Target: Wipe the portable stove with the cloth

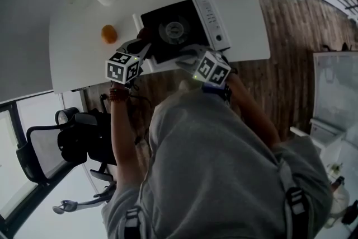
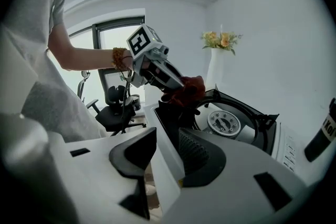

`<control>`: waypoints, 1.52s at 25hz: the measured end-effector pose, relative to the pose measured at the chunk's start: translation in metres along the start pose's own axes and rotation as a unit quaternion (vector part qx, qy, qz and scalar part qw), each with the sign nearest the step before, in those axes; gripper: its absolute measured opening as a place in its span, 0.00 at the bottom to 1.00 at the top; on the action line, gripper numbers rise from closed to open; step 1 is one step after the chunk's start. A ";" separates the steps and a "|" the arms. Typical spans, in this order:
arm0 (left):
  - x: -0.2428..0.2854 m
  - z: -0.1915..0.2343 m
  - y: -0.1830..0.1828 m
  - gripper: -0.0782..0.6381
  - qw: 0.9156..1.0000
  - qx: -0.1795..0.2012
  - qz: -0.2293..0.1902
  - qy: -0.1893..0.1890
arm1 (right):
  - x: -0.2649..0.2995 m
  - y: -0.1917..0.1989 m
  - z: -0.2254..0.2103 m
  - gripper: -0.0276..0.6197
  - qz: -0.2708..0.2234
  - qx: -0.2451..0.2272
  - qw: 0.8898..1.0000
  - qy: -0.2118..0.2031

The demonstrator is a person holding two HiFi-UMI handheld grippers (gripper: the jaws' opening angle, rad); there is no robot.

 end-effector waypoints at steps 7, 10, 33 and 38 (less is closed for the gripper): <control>-0.012 -0.027 0.016 0.23 1.000 -0.001 0.007 0.028 | 0.004 0.002 0.002 0.26 0.027 -0.014 1.000 0.002; -0.019 -0.030 0.022 0.23 0.998 -0.030 -0.008 0.061 | 0.004 0.003 0.002 0.26 0.032 -0.013 0.999 0.000; -0.073 -0.141 -0.052 0.29 0.893 0.079 -0.355 0.266 | -0.095 -0.075 -0.013 0.43 -0.380 0.226 0.839 -0.316; -0.054 -0.138 -0.045 0.31 0.934 0.099 -0.285 0.191 | -0.071 -0.072 -0.025 0.34 -0.345 0.263 0.862 -0.263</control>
Point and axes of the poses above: the fingertips, and each gripper's own axes: x forward along the fingers, z to its left, y out of its underside, the point moved 5 cm from there along -x, backward along the fingers, and after that the axes turned 1 degree about -z, right-handed, at the moved point
